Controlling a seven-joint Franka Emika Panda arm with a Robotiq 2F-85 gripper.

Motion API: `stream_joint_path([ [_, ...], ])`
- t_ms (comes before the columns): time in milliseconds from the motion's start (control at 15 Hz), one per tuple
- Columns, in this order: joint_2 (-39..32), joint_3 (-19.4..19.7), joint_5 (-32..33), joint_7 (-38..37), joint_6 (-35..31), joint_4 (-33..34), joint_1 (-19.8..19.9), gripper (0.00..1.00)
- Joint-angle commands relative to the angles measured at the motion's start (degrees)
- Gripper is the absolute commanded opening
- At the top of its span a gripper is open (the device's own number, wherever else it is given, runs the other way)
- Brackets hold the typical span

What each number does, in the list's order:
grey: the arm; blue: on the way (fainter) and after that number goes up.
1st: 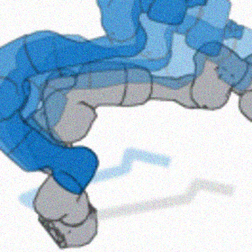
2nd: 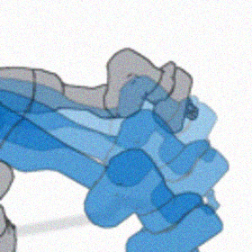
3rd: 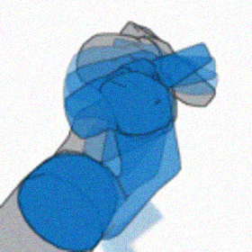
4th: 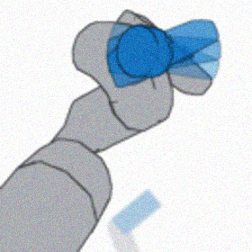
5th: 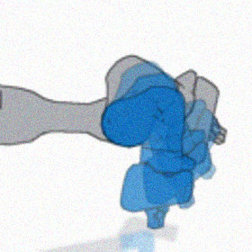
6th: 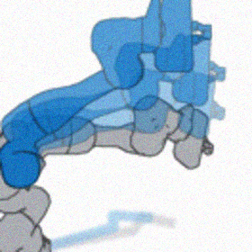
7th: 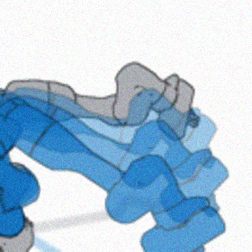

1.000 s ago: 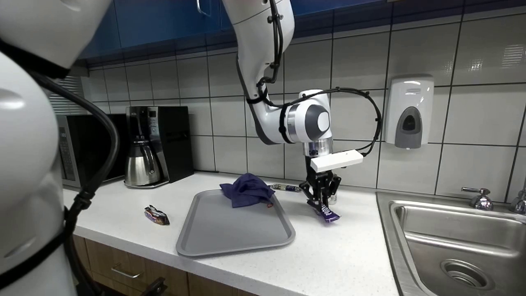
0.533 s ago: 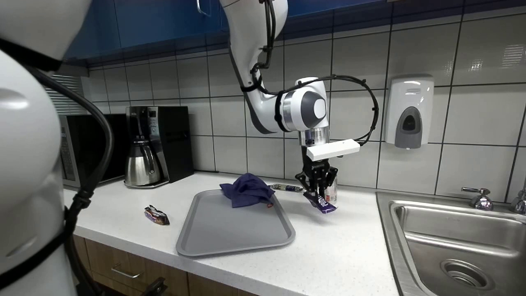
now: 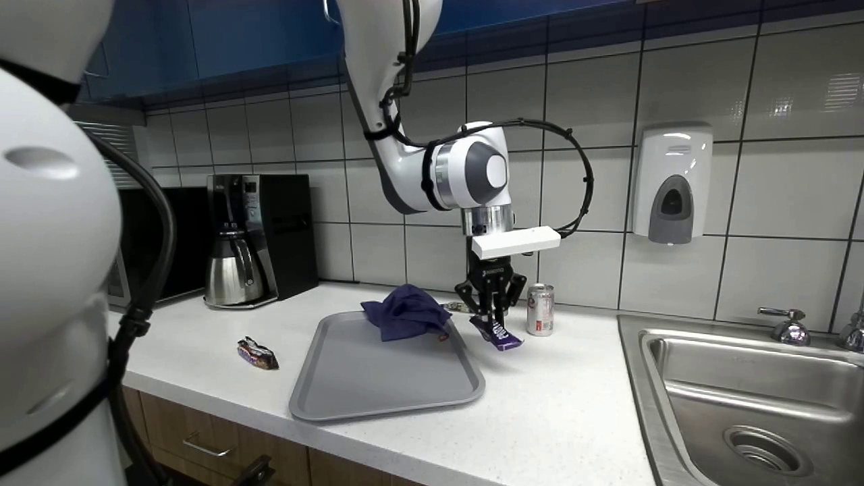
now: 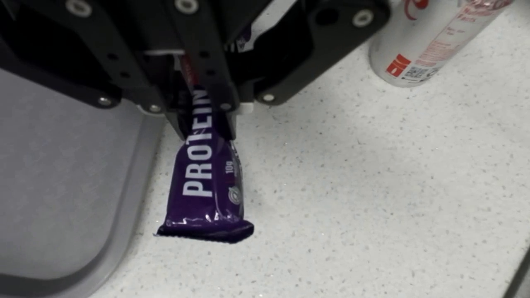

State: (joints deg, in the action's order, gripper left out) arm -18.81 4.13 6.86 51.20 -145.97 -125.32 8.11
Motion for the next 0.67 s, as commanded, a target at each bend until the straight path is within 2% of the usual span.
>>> stream_joint_path([
  [0, 4.30, -0.63, 2.40, -4.62, 1.16, -4.90, -1.60, 0.05],
  [600, 4.13, -1.84, 4.45, -13.65, 0.77, -9.64, -5.12, 0.05],
])
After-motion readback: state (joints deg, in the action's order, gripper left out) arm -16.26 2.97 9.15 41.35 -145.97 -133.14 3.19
